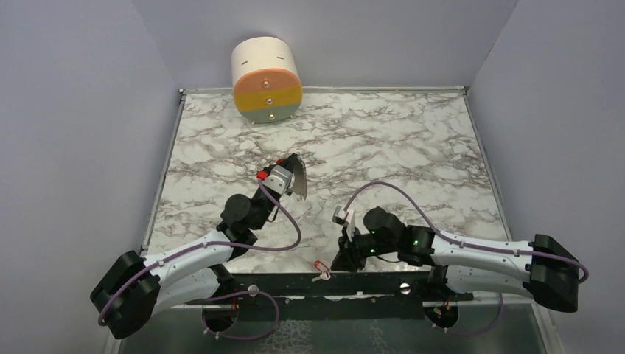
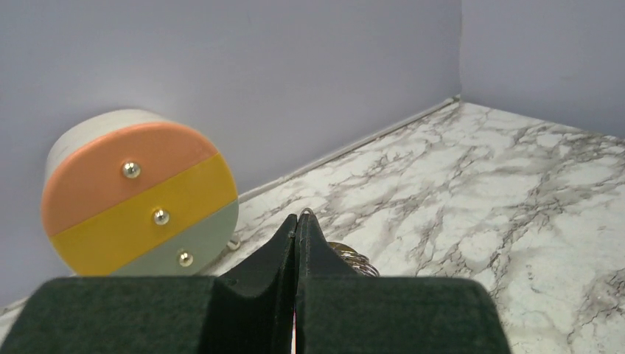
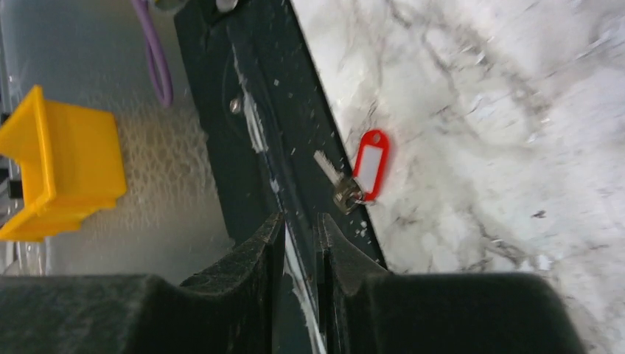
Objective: Remove the keys from the keyring
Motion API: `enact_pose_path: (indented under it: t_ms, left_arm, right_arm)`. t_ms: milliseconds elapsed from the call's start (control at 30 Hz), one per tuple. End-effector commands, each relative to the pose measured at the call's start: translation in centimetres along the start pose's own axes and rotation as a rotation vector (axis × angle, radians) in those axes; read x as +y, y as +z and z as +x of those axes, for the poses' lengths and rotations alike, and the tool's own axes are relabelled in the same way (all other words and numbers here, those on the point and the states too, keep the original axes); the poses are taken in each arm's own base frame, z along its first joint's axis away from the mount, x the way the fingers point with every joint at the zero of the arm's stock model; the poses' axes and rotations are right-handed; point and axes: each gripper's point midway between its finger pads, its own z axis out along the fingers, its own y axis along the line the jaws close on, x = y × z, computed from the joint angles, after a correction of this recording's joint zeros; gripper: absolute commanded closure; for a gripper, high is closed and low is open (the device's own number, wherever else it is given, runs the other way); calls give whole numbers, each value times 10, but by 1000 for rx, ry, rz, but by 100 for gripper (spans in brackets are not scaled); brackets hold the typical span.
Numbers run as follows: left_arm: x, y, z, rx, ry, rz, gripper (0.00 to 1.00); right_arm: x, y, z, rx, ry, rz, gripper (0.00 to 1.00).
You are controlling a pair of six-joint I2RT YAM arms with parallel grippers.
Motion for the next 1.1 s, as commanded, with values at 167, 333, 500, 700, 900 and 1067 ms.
enact_pose_path:
  t_ms: [167, 333, 500, 700, 900, 1067]
  left_arm:
    - [9, -6, 25, 80, -28, -83, 100]
    - [9, -8, 32, 97, -39, -89, 100]
    - [6, -12, 35, 99, -50, -72, 100]
    - [6, -16, 37, 98, -56, -73, 100]
    - [9, -20, 38, 96, -53, -82, 100]
    - [11, -22, 38, 94, -48, -91, 100]
  right_arm:
    - [-11, 13, 23, 22, 62, 61, 76]
    - [-18, 25, 33, 69, 72, 72, 74]
    - [-20, 35, 39, 108, 69, 64, 72]
    - [-27, 44, 30, 108, 47, 109, 65]
    - [-27, 53, 28, 117, 28, 109, 56]
    - [-25, 63, 35, 167, 17, 111, 50]
